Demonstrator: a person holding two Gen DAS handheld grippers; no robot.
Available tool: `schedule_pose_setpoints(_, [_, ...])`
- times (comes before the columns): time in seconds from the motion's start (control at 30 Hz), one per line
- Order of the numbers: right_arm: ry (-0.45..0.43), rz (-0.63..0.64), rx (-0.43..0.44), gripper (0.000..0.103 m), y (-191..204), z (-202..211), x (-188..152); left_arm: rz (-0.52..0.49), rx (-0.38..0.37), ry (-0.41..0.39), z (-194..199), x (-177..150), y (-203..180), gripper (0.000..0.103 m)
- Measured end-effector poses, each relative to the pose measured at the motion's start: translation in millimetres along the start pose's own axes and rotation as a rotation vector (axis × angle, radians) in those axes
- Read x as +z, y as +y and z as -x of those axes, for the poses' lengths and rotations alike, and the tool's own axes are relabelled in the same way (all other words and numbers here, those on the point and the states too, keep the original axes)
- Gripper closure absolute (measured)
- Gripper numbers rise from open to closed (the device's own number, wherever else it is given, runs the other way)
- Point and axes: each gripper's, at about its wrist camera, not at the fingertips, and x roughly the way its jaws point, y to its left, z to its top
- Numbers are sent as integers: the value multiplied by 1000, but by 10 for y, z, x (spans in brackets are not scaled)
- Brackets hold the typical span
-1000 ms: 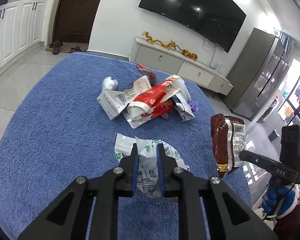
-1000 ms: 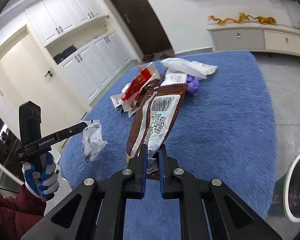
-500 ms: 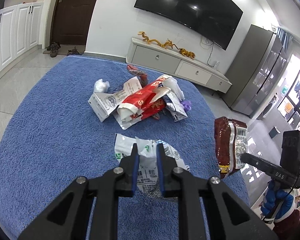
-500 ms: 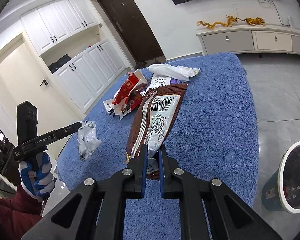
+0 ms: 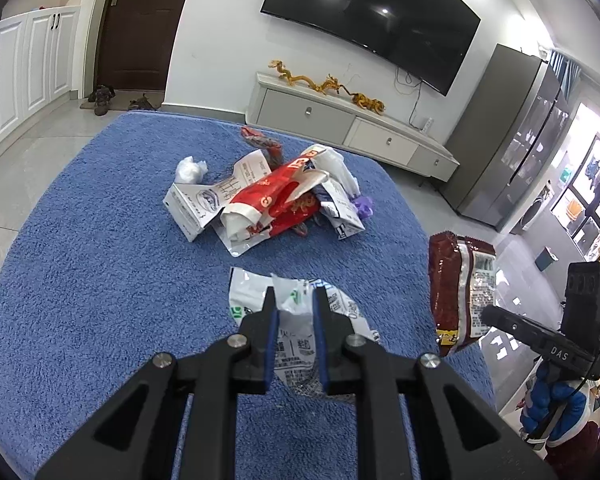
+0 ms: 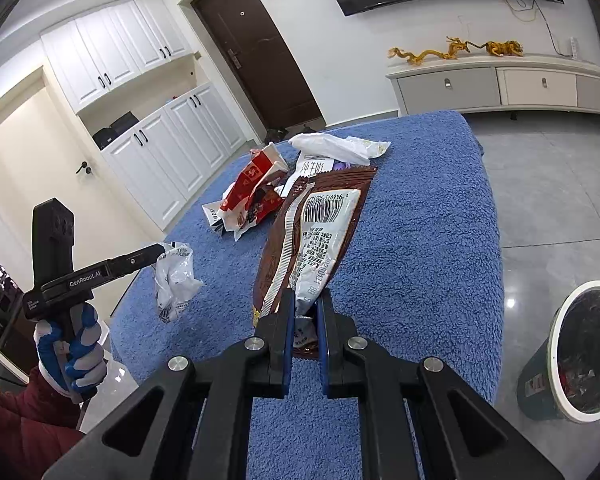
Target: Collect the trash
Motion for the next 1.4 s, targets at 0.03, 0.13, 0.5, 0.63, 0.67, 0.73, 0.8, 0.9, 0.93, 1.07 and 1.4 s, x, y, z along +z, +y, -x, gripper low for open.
schedule_pose_setpoints(0.03, [0, -1, 1, 93, -3, 1, -3, -1, 1, 0, 0, -2, -4, 88])
schedule_pose_setpoints(0.13, [2, 2, -6, 93, 1, 4, -3, 0, 1, -1, 1, -3, -3, 88])
schedule_pose_setpoints(0.5, [1, 10, -7, 93, 17, -6, 16, 13, 1, -16, 48, 14, 34, 88])
schedule_pose_setpoints(0.63, [2, 19, -11, 93, 45, -8, 14, 15, -6, -22, 83, -1, 52, 88])
schedule_pose_setpoints(0.67, [3, 22, -13, 93, 52, -7, 14, 16, -7, -22, 85, -6, 56, 88])
schedule_pose_setpoints(0.73, [4, 25, -15, 93, 62, -7, 7, 17, -7, -18, 83, -16, 67, 88])
schedule_pose_setpoints(0.8, [7, 25, -17, 93, 62, -16, 0, 18, -5, -16, 71, -13, 72, 88])
schedule_pose_setpoints(0.9, [8, 24, -17, 93, 49, -24, 3, 20, -6, -19, 81, -9, 70, 88])
schedule_pose_setpoints(0.93, [8, 24, -17, 93, 51, -20, 8, 20, -6, -20, 86, -9, 67, 88])
schedule_pose_setpoints(1.07, [6, 23, -17, 93, 48, -20, 7, 21, -4, -17, 91, -16, 64, 88])
schedule_pose_setpoints(1.4, [11, 23, -16, 93, 38, -31, 19, 22, -5, -22, 99, 1, 79, 89])
